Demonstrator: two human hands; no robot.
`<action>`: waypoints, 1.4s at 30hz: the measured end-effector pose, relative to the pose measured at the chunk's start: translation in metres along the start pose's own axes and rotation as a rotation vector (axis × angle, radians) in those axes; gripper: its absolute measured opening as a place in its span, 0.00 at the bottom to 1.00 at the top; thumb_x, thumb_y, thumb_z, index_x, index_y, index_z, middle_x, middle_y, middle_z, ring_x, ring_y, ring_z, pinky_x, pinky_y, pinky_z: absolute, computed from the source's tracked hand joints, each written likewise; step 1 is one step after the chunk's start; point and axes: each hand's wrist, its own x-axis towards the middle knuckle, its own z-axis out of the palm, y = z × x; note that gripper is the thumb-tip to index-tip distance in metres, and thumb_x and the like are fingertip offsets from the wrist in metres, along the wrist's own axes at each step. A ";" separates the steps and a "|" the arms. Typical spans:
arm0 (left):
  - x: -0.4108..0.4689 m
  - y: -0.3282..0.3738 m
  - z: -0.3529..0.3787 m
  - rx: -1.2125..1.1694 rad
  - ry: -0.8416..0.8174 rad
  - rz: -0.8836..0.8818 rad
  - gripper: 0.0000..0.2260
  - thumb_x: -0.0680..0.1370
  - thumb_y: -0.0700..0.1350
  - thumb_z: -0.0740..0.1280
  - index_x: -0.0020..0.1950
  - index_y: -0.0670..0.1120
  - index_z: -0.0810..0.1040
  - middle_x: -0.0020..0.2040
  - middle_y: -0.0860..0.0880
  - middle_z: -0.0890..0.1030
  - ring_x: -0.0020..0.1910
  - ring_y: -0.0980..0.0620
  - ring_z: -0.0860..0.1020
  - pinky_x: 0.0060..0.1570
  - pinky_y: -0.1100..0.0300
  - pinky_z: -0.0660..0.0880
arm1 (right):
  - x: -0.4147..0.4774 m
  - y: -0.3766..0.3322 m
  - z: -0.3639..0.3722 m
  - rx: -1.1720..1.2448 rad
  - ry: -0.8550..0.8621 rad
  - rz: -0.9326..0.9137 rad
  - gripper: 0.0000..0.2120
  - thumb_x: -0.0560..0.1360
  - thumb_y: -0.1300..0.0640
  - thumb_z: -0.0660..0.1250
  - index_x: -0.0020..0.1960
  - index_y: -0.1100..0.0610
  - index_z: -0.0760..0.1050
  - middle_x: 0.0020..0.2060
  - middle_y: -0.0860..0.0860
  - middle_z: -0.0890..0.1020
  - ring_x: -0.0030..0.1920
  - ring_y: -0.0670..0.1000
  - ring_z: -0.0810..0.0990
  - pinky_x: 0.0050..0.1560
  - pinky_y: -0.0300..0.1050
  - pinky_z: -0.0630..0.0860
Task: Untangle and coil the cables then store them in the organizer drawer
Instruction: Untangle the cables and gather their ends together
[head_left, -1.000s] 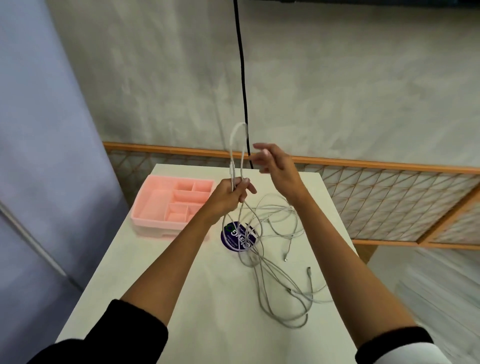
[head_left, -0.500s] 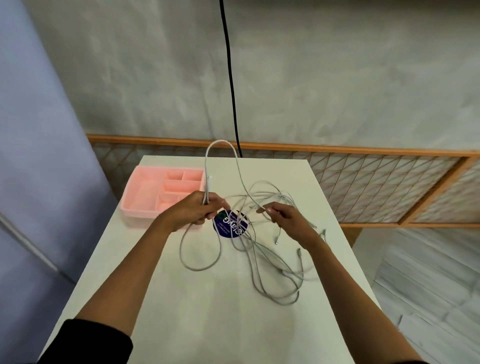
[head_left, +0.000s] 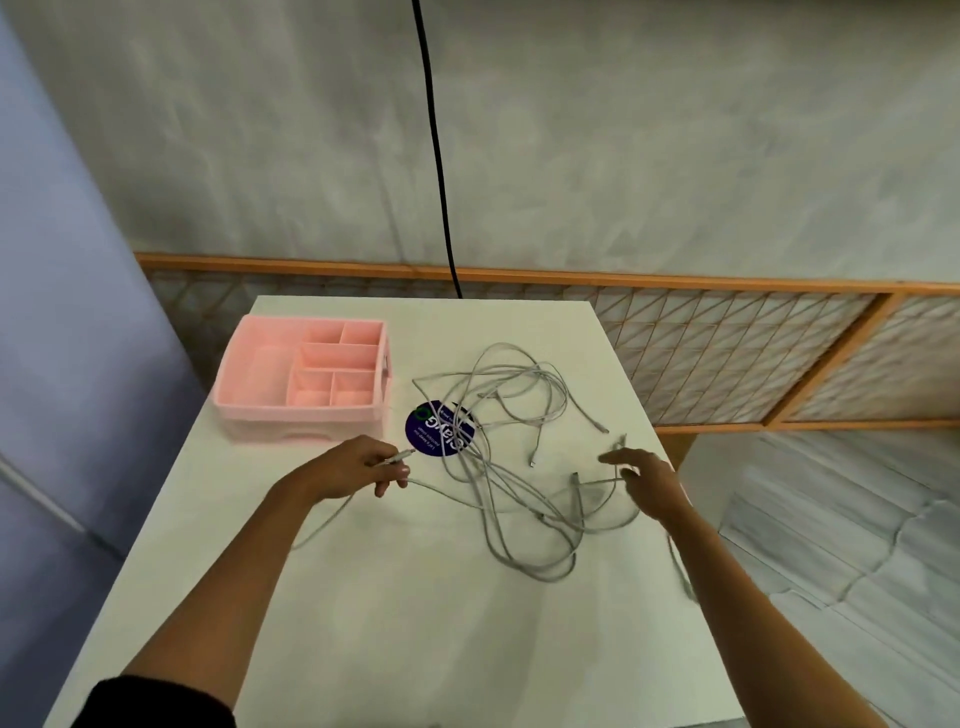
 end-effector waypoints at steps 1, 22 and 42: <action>0.002 0.002 0.005 0.006 0.008 0.004 0.09 0.79 0.49 0.66 0.44 0.46 0.82 0.27 0.54 0.77 0.30 0.64 0.74 0.39 0.61 0.67 | -0.004 -0.023 0.005 0.045 -0.014 -0.076 0.19 0.76 0.66 0.63 0.53 0.43 0.81 0.55 0.48 0.83 0.59 0.52 0.79 0.62 0.48 0.71; -0.025 0.001 -0.023 -1.007 0.361 0.093 0.20 0.82 0.55 0.49 0.42 0.44 0.72 0.29 0.50 0.67 0.25 0.58 0.59 0.24 0.67 0.57 | -0.037 -0.196 0.066 0.123 -0.609 -0.408 0.23 0.75 0.46 0.67 0.69 0.50 0.70 0.68 0.45 0.72 0.69 0.45 0.67 0.71 0.44 0.60; -0.049 -0.044 -0.051 -1.525 0.782 0.242 0.27 0.82 0.58 0.49 0.27 0.50 0.69 0.20 0.53 0.61 0.18 0.58 0.59 0.18 0.68 0.53 | -0.053 -0.181 0.059 0.270 -0.823 -0.424 0.16 0.83 0.53 0.52 0.38 0.54 0.66 0.30 0.42 0.66 0.31 0.40 0.63 0.37 0.29 0.64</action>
